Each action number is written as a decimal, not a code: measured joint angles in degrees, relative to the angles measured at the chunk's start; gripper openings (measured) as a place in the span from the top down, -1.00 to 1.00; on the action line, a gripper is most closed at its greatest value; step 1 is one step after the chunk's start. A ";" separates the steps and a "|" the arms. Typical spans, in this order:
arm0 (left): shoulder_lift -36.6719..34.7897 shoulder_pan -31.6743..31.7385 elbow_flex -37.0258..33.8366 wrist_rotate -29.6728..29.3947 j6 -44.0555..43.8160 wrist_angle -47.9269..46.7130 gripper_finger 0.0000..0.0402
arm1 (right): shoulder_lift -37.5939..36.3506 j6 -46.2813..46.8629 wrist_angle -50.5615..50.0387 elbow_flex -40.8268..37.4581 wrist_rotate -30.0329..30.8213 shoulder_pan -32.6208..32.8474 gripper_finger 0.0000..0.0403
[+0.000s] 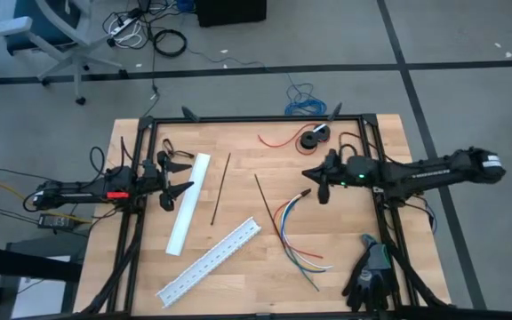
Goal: Ziptie cables
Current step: Wrap the right black zip tie
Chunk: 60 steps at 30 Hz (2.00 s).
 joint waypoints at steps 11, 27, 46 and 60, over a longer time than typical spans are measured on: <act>0.00 0.01 0.00 -0.04 -0.07 -0.04 -0.43 | 26.13 7.99 -14.41 20.94 -0.34 0.15 1.00; 0.35 0.01 0.00 -0.07 -4.50 -3.83 -0.43 | 48.19 12.54 -28.43 40.76 -12.58 0.17 0.70; 0.35 -0.01 0.00 -0.11 -4.24 -4.59 -0.43 | 55.02 20.38 -30.84 42.71 -15.79 4.28 0.61; 0.35 -0.01 0.00 -0.15 -4.11 -4.71 -0.43 | 58.75 22.22 -28.08 42.95 -14.96 7.06 0.65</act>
